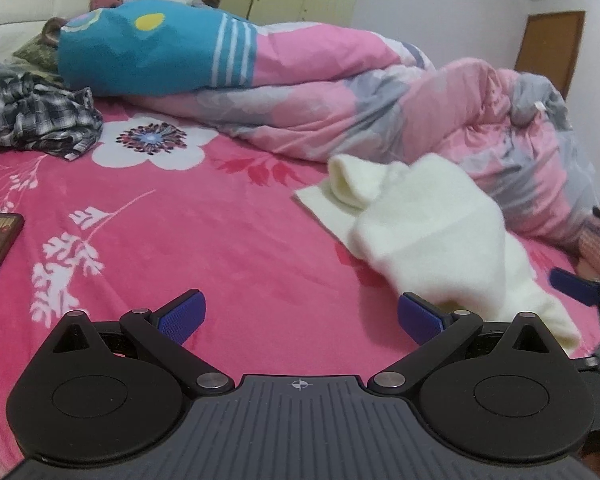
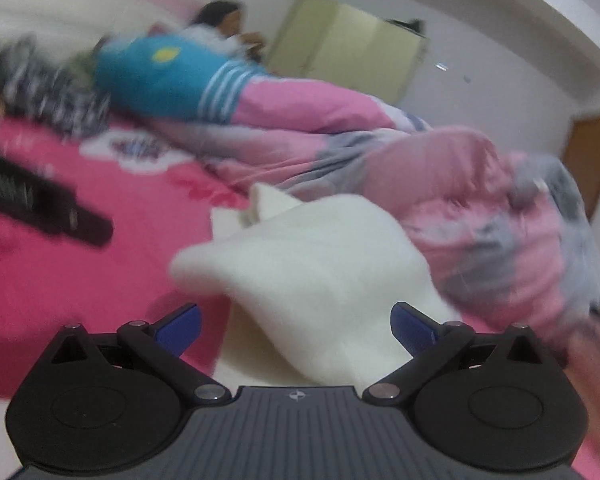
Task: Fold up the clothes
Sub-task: 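Grasp the cream sweatshirt edge with the right gripper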
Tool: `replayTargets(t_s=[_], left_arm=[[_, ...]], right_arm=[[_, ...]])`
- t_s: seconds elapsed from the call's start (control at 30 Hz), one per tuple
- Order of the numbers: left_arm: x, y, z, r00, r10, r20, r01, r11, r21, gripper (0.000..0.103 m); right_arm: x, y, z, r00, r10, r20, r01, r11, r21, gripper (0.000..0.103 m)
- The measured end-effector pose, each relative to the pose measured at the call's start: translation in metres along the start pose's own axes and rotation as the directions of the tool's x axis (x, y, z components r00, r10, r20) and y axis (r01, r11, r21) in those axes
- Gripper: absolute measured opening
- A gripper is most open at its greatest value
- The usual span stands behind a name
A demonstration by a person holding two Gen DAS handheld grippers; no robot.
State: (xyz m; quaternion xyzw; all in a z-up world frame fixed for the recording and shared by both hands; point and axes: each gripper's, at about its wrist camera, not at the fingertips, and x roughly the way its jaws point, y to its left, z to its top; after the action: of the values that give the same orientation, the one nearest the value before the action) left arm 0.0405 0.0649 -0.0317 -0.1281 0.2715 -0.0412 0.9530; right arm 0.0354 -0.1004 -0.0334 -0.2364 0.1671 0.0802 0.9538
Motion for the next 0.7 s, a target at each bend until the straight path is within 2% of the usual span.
replayTargets(t_s=[0.07, 0.13, 0.27, 0.3, 0.47, 0.63, 0.67, 0.7], left_arm=[[0.005, 0.002, 0.001, 1.0, 0.007, -0.001, -0.007, 1.0, -0.008, 0.103], [0.009, 0.003, 0.001, 1.0, 0.012, -0.003, -0.012, 1.0, -0.012, 0.103], [0.014, 0.004, -0.002, 1.0, 0.006, -0.009, -0.006, 1.0, -0.017, 0.103], [0.015, 0.004, -0.003, 1.0, 0.002, -0.011, -0.002, 1.0, -0.015, 0.103], [0.018, 0.003, -0.005, 1.0, -0.011, -0.008, 0.011, 1.0, -0.001, 0.103], [0.017, 0.004, -0.006, 1.0, -0.021, -0.002, 0.021, 1.0, 0.003, 0.103], [0.016, 0.004, -0.006, 1.0, -0.02, 0.001, 0.02, 1.0, 0.007, 0.103], [0.016, 0.005, -0.006, 1.0, -0.018, 0.005, 0.018, 1.0, 0.01, 0.103]], right_arm=[[0.011, 0.009, 0.001, 1.0, -0.003, 0.021, 0.004, 0.998, -0.068, 0.098], [0.019, 0.01, 0.001, 1.0, -0.014, 0.022, 0.015, 0.996, -0.085, 0.094], [0.035, 0.005, 0.002, 0.999, -0.035, -0.003, 0.034, 0.997, -0.074, 0.061], [0.034, -0.002, 0.002, 0.999, -0.036, 0.002, 0.037, 0.999, -0.039, 0.058], [0.029, -0.024, -0.003, 0.998, -0.068, 0.005, 0.067, 0.994, 0.086, 0.057], [0.04, -0.003, -0.01, 0.997, -0.076, -0.029, 0.075, 0.997, -0.007, 0.057], [0.042, -0.001, -0.01, 0.996, -0.087, -0.031, 0.087, 0.996, -0.005, 0.053], [0.044, -0.003, -0.01, 0.995, -0.095, -0.032, 0.096, 0.995, 0.009, 0.043]])
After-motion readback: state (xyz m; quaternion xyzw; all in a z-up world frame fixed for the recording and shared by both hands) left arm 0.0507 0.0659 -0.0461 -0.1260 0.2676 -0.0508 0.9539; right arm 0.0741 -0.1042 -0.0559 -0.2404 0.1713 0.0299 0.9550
